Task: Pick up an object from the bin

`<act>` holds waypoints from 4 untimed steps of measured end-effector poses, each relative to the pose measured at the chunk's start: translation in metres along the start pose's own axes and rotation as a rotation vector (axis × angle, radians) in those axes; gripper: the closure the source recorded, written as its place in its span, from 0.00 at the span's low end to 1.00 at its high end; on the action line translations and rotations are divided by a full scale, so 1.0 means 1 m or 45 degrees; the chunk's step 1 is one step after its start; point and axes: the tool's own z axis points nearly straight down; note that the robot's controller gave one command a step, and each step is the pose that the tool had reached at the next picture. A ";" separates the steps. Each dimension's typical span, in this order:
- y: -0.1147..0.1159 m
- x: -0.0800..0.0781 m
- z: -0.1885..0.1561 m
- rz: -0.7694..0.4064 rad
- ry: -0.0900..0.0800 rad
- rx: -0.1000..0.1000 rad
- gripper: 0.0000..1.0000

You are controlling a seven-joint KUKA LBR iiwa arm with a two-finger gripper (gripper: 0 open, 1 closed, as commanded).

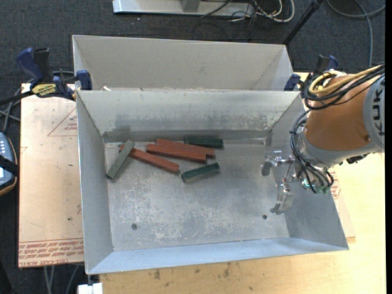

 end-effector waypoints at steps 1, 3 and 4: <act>0.001 -0.002 -0.004 -0.004 -0.010 0.001 0.00; 0.082 -0.065 0.032 -0.299 -0.012 0.000 0.00; 0.097 -0.068 0.026 -0.353 -0.013 0.002 0.00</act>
Offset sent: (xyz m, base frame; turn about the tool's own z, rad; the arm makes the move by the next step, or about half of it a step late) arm 0.0799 0.1371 -0.0675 0.0559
